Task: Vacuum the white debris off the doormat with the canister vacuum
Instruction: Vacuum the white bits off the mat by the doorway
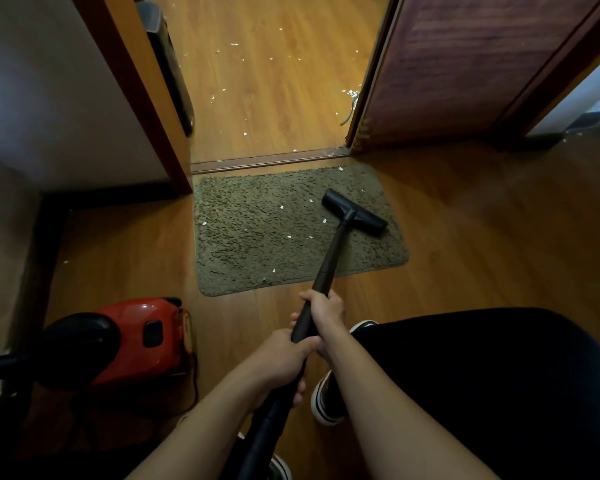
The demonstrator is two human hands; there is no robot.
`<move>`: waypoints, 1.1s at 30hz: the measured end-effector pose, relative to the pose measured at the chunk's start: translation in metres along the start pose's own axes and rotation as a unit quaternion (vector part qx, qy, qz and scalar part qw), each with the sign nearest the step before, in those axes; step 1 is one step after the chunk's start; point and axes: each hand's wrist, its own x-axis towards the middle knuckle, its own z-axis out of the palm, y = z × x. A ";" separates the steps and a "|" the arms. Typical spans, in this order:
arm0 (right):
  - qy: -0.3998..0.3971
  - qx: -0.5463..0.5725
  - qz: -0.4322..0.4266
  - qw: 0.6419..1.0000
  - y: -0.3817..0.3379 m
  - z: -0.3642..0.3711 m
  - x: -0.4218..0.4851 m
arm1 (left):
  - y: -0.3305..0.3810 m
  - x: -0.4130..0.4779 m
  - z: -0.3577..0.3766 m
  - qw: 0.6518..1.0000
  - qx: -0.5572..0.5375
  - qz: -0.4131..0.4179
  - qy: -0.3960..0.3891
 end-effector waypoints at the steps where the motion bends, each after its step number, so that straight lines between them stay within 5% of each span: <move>1: 0.000 0.001 0.000 1.000 0.002 0.000 -0.001 | -0.001 -0.002 0.001 1.000 0.001 -0.001 0.000; 16: -0.123 -0.015 0.042 0.991 0.065 0.060 -0.083 | -0.073 -0.080 -0.044 0.996 -0.022 -0.021 0.089; 33: -0.086 -0.005 0.039 0.996 0.087 0.048 -0.110 | -0.102 -0.098 -0.035 0.996 -0.038 -0.031 0.068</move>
